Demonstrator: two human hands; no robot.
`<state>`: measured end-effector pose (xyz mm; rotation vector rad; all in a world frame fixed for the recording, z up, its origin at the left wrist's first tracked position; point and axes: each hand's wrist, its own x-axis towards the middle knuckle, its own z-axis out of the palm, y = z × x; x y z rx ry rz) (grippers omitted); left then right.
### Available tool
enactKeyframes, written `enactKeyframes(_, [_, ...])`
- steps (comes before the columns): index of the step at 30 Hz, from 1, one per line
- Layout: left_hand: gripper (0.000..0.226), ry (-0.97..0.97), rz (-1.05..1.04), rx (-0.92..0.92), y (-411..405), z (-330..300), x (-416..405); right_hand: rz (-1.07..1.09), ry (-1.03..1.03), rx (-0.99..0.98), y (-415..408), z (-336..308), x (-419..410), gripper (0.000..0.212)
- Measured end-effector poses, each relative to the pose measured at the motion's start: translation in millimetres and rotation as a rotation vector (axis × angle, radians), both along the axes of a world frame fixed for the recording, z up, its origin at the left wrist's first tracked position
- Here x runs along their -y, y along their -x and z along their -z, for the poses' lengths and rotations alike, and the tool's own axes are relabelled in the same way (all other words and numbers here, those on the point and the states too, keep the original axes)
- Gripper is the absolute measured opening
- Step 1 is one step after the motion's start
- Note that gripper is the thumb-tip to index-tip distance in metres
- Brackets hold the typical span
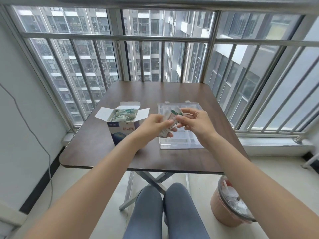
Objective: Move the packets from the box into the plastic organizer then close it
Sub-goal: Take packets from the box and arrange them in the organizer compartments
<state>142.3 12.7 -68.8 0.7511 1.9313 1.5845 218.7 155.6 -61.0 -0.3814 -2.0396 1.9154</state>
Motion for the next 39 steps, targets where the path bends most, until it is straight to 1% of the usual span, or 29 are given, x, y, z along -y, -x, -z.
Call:
enactKeyframes(2, [0.024, -0.043, -0.029, 0.041, 1, 5, 0, 0.015, -0.021, 0.038, 0, 3, -2, 0.023])
enactKeyframes(6, [0.024, -0.022, -0.062, 0.126, -4, 9, -1, 0.016, -0.026, 0.044, -1, 9, -3, 0.015])
enactKeyframes(8, [0.024, 0.017, -0.084, 0.100, -4, 9, -2, 0.024, -0.023, 0.036, -1, 12, -4, 0.015])
enactKeyframes(10, [0.022, 0.062, -0.116, 0.041, -4, 11, -2, 0.051, -0.068, 0.026, -3, 15, -6, 0.016])
enactKeyframes(13, [0.013, 0.017, -0.218, 0.052, -5, 12, -3, 0.110, -0.223, -0.007, -5, 20, -9, 0.015])
enactKeyframes(16, [0.010, 0.001, -0.304, 0.019, -3, 14, -5, 0.122, -0.269, -0.040, -6, 21, -10, 0.018])
enactKeyframes(19, [0.016, -0.018, -0.304, 0.006, -4, 15, -6, 0.084, -0.256, -0.034, -5, 22, -9, 0.016])
enactKeyframes(24, [0.027, -0.087, -0.289, 0.031, -8, 16, -5, 0.101, -0.215, 0.001, -3, 22, -4, 0.017])
enactKeyframes(28, [0.027, -0.086, -0.245, 0.028, -9, 18, -1, 0.068, -0.146, 0.084, -3, 22, -2, 0.014])
enactKeyframes(32, [0.027, -0.076, -0.268, -0.006, -9, 19, 0, 0.009, -0.071, 0.151, -2, 21, -3, 0.013])
enactKeyframes(36, [0.029, -0.087, -0.291, -0.026, -8, 21, -1, 0.058, -0.014, 0.154, 0, 22, -3, 0.015])
enactKeyframes(39, [0.033, -0.082, -0.311, -0.036, -7, 23, -1, 0.071, -0.019, 0.171, 1, 23, -4, 0.016])
